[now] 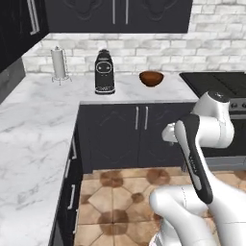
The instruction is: Pick the cup and bowl from the counter and place them on the counter next to the sink.
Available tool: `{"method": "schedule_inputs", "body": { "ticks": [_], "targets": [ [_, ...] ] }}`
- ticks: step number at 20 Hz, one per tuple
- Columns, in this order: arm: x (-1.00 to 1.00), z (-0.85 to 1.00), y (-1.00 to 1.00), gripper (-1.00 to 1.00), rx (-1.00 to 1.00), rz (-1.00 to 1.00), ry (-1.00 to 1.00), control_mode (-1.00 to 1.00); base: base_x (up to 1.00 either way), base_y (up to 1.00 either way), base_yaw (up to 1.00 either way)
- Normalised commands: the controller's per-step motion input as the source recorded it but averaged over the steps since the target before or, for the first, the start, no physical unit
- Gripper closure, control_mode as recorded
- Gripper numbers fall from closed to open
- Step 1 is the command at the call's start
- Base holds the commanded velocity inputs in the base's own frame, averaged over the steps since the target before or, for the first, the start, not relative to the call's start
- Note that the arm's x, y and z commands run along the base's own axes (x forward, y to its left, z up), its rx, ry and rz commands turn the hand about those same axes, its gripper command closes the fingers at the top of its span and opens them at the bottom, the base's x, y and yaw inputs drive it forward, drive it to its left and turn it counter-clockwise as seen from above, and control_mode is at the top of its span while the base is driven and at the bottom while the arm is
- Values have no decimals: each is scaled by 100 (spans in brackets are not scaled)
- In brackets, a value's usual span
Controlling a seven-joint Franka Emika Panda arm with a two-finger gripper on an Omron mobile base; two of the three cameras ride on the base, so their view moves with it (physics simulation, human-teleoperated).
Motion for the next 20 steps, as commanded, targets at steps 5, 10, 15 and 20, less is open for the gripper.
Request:
{"method": "schedule_inputs", "body": {
  "ticks": [5, 10, 15, 20],
  "targets": [
    [0, 0, 0, -100, 0, 0, 0, 100, 94, -41, -20],
    [0, 0, 0, -100, 0, 0, 0, 100, 86, -50, -31],
    [0, 0, 0, -100, 0, 0, 0, 100, 74, -13, -26],
    [0, 0, 0, -100, 0, 0, 0, 100, 76, -20, 0]
  ]
}}
